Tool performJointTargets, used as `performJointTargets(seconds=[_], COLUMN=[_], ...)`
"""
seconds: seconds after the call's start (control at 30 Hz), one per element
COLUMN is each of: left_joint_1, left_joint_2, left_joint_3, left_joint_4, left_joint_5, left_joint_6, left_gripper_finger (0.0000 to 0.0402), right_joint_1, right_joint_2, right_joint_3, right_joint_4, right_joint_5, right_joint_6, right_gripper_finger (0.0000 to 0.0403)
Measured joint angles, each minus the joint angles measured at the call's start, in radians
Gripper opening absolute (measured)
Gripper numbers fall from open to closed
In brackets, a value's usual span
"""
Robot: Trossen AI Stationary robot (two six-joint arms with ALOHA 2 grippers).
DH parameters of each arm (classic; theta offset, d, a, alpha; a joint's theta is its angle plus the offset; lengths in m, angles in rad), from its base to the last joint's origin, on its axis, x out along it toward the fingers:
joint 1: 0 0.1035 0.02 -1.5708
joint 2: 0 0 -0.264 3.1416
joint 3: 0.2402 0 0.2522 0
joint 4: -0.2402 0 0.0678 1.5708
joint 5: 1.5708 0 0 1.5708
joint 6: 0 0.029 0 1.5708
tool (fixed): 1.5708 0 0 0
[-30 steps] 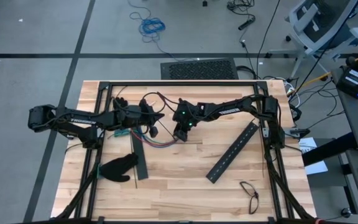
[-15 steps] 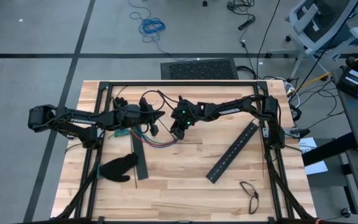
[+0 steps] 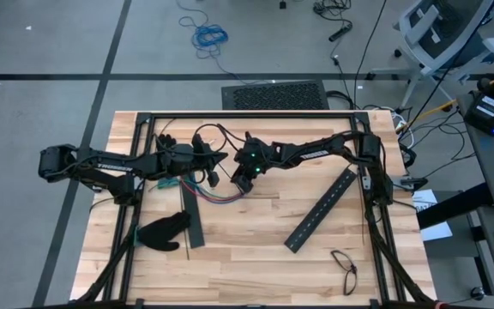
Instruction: Ziptie cables
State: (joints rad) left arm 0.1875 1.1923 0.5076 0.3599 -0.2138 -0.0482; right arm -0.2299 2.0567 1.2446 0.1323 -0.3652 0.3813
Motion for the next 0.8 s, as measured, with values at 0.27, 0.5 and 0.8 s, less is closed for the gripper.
performJointTargets(seconds=[0.27, 0.5, 0.8], left_joint_1=[0.000, 0.000, 0.000], left_joint_2=[0.000, -0.020, -0.300], left_joint_3=[0.000, -0.001, 0.000], left_joint_4=[-0.002, -0.162, -0.313], left_joint_5=[0.000, -0.001, -0.233], left_joint_6=[0.000, -0.015, -0.052], left_gripper_finger=[0.0002, 0.0002, 0.0002], right_joint_1=[-0.004, -0.017, -0.076], right_joint_2=[0.000, 0.000, 0.000], right_joint_3=[0.000, 0.000, 0.000], right_joint_4=[0.000, -0.002, -0.019], right_joint_5=[-0.002, -0.004, 0.028], right_joint_6=[-0.007, -0.002, 0.011], right_gripper_finger=[0.0007, 0.0001, 0.0000])
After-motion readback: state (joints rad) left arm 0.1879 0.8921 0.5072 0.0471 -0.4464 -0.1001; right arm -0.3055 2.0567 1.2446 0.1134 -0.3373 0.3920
